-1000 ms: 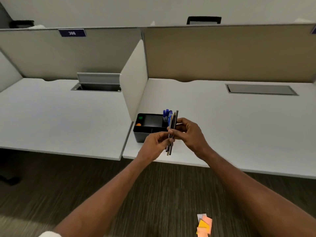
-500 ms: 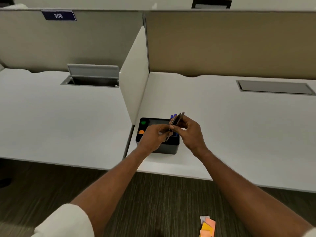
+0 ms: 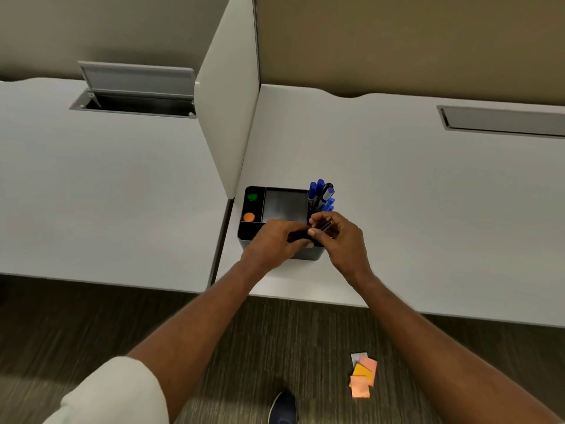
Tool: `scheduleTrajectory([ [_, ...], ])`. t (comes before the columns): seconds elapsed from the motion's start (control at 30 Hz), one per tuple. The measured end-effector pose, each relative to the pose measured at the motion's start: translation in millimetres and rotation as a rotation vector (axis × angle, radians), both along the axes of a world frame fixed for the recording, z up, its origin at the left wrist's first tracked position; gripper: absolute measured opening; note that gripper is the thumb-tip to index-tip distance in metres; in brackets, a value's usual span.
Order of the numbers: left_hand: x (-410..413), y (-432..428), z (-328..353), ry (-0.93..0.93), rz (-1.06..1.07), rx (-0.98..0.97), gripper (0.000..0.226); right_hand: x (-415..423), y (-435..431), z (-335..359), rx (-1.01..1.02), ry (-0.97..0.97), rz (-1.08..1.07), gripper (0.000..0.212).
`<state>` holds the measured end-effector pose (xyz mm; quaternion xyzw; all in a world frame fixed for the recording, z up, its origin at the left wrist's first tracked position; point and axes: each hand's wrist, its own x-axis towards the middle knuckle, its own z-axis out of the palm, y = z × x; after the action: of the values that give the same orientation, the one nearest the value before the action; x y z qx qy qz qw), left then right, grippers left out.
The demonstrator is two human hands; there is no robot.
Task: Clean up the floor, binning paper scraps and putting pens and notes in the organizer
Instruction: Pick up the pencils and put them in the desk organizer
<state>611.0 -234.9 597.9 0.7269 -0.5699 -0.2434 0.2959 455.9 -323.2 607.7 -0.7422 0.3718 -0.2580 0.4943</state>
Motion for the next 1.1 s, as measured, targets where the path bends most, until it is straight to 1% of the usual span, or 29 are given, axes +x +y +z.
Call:
scheduleTrajectory([
  [0.17,0,-1,0,-0.018,-0.019,-0.011,0.033,-7,3,-5,-0.012,-0.002,-0.033,0.025],
  [0.27,-2,-2,-1,0.006,-0.024,0.0,0.04,-17,4,-5,-0.073,0.019,-0.042,0.028],
  [0.47,-20,4,3,-0.029,0.033,-0.026,0.055,-49,-1,-4,-0.154,0.014,-0.07,0.047],
  [0.57,-36,10,4,-0.06,0.079,-0.061,0.06,-73,-3,-4,-0.234,0.096,-0.076,0.052],
  [0.73,-79,20,10,-0.243,0.141,-0.103,0.066,-122,3,-12,-0.36,0.381,-0.032,0.066],
  [0.8,-97,25,14,-0.302,0.146,-0.11,0.068,-144,5,-13,-0.397,0.447,-0.008,0.067],
  [0.97,-155,48,26,-0.424,0.15,-0.138,0.069,-207,12,0,-0.459,0.515,0.018,0.068],
  [1.1,-213,67,34,-0.471,0.148,-0.124,0.07,-264,25,14,-0.505,0.535,0.047,0.067],
])
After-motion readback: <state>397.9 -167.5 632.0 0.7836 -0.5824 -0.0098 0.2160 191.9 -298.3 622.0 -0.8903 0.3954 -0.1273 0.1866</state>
